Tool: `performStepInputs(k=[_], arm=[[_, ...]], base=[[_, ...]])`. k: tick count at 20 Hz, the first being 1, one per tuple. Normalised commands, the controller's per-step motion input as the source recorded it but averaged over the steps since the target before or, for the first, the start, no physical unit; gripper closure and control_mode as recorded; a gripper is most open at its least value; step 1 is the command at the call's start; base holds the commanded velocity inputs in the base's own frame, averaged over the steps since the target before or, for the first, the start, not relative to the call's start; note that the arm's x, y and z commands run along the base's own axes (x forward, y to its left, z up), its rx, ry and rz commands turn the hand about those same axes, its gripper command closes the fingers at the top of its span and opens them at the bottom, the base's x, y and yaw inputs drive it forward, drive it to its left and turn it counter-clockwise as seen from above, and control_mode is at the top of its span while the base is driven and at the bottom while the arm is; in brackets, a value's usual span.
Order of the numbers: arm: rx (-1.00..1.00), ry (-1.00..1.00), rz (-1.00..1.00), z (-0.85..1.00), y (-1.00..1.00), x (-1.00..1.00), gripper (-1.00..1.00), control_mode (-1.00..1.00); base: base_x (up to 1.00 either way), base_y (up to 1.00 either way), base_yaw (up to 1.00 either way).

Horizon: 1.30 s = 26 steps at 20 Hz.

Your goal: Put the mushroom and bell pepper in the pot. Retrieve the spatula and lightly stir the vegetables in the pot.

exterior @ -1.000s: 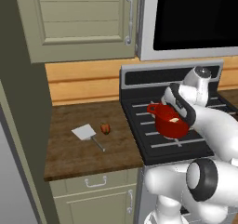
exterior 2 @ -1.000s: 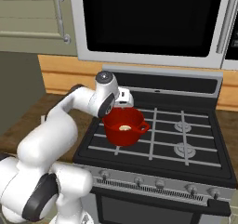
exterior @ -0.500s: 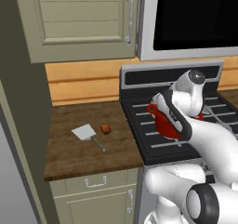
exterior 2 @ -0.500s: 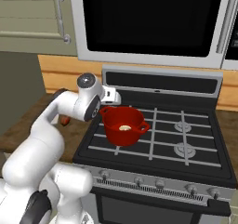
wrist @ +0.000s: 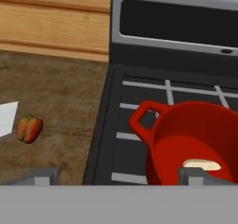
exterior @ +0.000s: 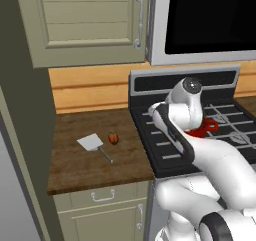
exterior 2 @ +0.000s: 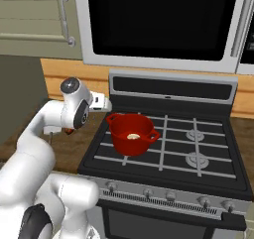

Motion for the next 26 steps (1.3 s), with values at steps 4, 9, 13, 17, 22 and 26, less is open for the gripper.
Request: performStepInputs(k=[4,9,13,17,22,26], arm=[[0.0,0.12,-0.05,-0.08,0.98,-0.02,-1.0,-1.0],[0.0,0.12,-0.05,-0.2,0.96,0.0,-1.0,-1.0],[0.0,0.14,-0.06,-0.41,0.8,0.16,-1.0,-1.0],[0.0,0.1,-0.04,-0.43,0.44,0.27,-1.0,-1.0],[0.02,0.02,-0.02,-0.35,0.01,0.32,-1.0,-1.0],[0.03,0.0,0.0,-0.45,0.0,0.3,-1.0,-1.0]], base=[[0.0,0.0,0.0],[0.0,0.0,0.0],[0.0,0.0,0.0],[0.0,0.0,0.0],[0.0,0.0,0.0],[0.0,0.0,0.0]])
